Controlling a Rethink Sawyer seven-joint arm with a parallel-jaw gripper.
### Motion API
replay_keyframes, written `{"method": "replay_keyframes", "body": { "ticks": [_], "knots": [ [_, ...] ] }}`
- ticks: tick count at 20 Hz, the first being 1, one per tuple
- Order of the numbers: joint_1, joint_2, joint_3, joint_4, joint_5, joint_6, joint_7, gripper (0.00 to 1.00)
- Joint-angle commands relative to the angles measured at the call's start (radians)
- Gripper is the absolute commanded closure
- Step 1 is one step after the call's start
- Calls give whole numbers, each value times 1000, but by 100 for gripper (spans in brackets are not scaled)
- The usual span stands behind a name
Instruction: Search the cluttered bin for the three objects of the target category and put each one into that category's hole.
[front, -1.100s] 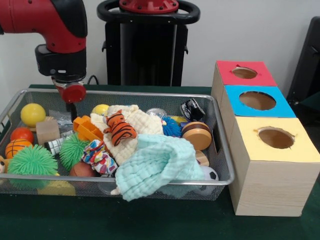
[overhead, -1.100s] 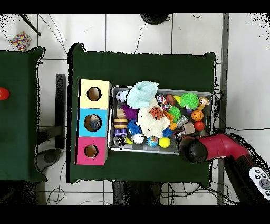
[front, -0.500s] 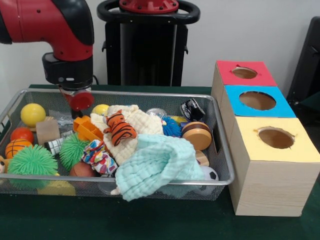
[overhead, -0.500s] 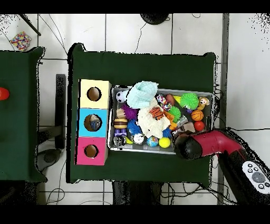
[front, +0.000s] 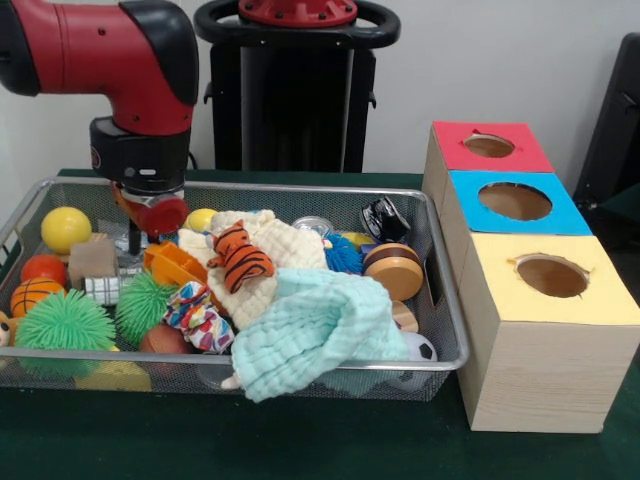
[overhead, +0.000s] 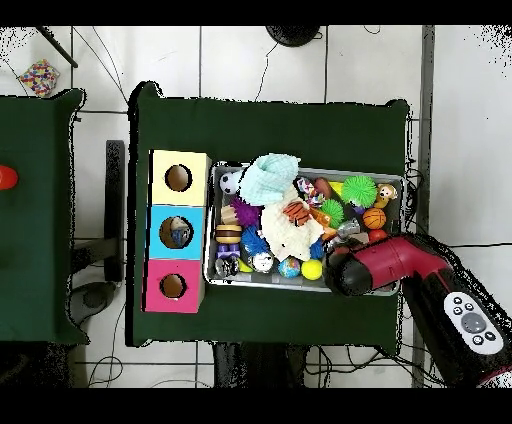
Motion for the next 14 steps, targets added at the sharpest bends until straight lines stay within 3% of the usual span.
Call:
{"method": "replay_keyframes", "body": {
  "ticks": [1, 8, 14],
  "knots": [
    [81, -35, -56, -145, -172, -70, 34, 0],
    [102, -13, -95, -158, -75, 52, 32, 0],
    [128, -16, -132, -172, -58, 68, 49, 0]
  ]
}}
